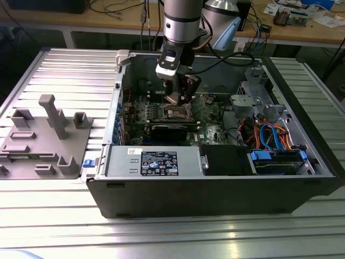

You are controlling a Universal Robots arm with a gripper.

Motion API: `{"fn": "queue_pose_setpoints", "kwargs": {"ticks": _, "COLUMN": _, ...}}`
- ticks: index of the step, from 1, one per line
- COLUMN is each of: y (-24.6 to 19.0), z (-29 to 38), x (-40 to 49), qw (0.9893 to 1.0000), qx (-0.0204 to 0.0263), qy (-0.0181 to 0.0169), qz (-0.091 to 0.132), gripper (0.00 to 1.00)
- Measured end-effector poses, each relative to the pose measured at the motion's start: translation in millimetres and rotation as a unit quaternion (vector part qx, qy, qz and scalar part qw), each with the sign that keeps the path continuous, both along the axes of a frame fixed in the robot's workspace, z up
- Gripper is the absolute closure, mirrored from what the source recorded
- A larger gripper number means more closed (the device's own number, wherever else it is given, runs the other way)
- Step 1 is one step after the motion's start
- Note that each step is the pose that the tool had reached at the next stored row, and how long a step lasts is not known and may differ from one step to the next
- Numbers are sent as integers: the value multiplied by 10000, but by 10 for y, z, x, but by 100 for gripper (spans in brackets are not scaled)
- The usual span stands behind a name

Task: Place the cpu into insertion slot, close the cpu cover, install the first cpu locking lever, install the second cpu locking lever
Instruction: 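Place the cpu into insertion slot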

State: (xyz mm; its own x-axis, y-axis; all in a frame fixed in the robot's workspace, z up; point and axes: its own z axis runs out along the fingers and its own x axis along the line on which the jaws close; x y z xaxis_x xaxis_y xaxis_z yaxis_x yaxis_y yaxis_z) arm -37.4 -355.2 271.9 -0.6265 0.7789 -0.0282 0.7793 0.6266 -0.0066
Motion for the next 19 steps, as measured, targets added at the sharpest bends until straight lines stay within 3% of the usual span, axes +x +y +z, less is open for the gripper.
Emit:
{"fn": "queue_pose_setpoints", "kwargs": {"ticks": 7, "y": 0, "z": 0, "x": 0, "qw": 10000, "qx": -3, "qy": 0, "qz": -51, "gripper": 45}}
{"fn": "queue_pose_setpoints", "kwargs": {"ticks": 19, "y": 0, "z": -3, "x": 0, "qw": 9998, "qx": -50, "qy": 0, "qz": -180, "gripper": 45}}
